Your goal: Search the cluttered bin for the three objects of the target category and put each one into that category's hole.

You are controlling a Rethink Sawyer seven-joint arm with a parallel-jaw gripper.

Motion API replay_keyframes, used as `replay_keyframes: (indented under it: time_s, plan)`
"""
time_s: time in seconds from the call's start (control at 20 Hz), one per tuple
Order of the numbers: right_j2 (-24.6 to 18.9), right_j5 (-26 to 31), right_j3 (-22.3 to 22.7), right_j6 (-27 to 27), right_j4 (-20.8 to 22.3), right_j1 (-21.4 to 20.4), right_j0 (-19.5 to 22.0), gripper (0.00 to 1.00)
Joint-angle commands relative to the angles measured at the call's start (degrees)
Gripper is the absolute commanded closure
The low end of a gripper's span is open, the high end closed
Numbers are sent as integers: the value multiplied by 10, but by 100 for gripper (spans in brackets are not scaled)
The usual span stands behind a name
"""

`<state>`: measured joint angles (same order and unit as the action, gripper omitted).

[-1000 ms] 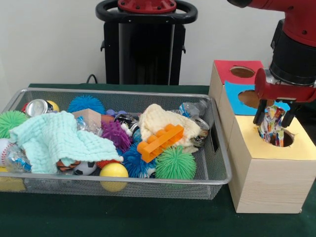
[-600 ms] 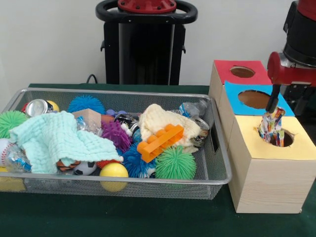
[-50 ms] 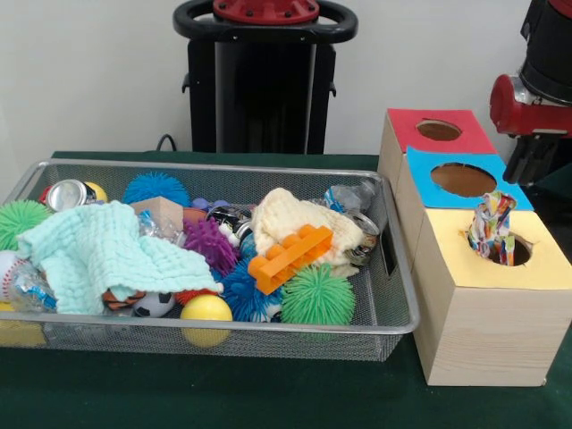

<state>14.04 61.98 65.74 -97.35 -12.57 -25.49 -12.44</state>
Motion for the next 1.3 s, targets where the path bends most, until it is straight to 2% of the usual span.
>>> replay_keyframes:
  time_s: [0.05, 0.3, 0.5, 0.55, 1.3]
  plan:
    - [-18, 52, 14, -102, 22, 19, 4, 100]
    - [-13, 35, 5, -112, 24, 31, 4, 100]
    - [-18, 26, 18, -108, 20, 25, 3, 100]
    - [-19, 26, 19, -106, 20, 25, 3, 0]
    - [-25, -7, 38, -106, 18, 26, 5, 0]
